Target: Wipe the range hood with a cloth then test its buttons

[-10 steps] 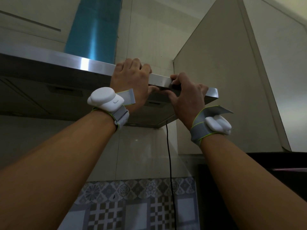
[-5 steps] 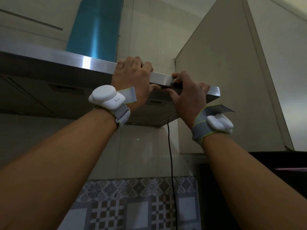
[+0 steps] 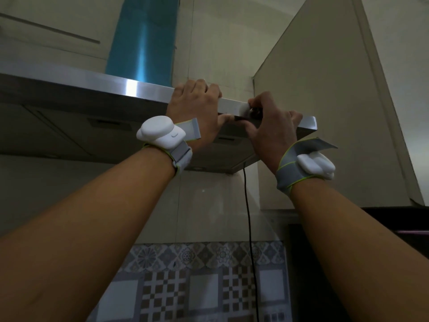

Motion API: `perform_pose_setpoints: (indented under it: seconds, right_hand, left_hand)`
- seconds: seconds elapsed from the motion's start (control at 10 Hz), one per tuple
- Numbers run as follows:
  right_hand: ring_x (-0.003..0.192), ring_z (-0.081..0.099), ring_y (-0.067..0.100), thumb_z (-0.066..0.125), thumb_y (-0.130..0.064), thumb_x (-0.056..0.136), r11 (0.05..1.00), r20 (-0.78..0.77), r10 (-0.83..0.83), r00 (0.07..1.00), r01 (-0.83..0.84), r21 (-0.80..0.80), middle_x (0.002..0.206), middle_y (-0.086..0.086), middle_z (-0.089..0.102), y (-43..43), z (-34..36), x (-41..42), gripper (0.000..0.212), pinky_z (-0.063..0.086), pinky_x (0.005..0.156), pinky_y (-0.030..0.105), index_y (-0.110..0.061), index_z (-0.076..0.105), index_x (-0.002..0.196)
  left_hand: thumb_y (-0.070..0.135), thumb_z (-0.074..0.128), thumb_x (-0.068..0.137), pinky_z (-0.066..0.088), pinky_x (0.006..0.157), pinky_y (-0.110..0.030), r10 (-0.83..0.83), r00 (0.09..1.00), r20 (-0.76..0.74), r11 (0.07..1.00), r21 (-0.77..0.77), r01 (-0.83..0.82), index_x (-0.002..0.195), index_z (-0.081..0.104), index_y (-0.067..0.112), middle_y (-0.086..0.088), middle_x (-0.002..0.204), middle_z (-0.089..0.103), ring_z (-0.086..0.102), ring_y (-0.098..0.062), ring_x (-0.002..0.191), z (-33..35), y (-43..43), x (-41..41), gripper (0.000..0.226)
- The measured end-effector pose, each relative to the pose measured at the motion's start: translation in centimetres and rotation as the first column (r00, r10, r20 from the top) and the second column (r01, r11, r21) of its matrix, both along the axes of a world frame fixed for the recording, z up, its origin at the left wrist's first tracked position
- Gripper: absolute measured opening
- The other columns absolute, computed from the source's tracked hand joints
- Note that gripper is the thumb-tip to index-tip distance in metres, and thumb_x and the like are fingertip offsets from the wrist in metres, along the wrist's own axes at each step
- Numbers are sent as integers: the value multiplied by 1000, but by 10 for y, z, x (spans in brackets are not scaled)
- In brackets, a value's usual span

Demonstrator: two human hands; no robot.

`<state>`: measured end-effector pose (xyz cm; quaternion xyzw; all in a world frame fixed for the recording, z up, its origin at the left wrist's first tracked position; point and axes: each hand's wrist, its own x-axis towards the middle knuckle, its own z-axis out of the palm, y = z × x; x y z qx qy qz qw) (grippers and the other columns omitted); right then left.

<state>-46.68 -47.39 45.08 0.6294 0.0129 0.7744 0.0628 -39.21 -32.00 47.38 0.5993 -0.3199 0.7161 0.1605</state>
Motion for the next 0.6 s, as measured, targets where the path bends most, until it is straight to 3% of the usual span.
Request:
perform_pose_setpoints:
  seconds: [0.2, 0.3, 0.4, 0.6]
  right_hand:
    - [105, 59, 20, 67, -38, 81, 999, -6, -3, 1000, 4, 35, 110, -8, 63, 6, -6, 7, 31, 26, 89, 38, -28, 53, 106]
    - [138, 35, 16, 61, -47, 83, 996, -7, -72, 997, 72, 45, 141, -6, 46, 17, -26, 23, 46, 23, 105, 53, -30, 51, 124]
    - [148, 15, 20, 55, -48, 87, 995, -31, -74, 997, 76, 57, 154, -7, 33, 31, -49, 36, 56, 10, 111, 61, -29, 44, 139]
    - [147, 20, 16, 55, -47, 88, 998, -130, 27, 991, -21, 53, 156, -8, 30, 64, -87, 58, 54, 8, 112, 60, -29, 45, 138]
  left_hand:
    - [67, 41, 86, 30, 112, -45, 4, 999, 45, 999, 37, -6, 127, 54, 19, -9, 135, 53, 45, -29, 128, -32, 23, 1, 65]
    - [66, 41, 86, 28, 114, -45, 4, 999, 37, 997, 73, -7, 128, 56, 22, -7, 141, 49, 38, -27, 135, -55, 46, 3, 62]
    - [63, 44, 86, 28, 113, -44, 18, 999, 44, 995, 96, -22, 123, 59, 23, -5, 140, 49, 38, -26, 135, -73, 72, 15, 57]
    - [62, 46, 85, 40, 101, -39, 14, 990, -144, 996, 84, -2, 116, 64, 19, -5, 125, 59, 51, -26, 120, -114, 113, 53, 56]
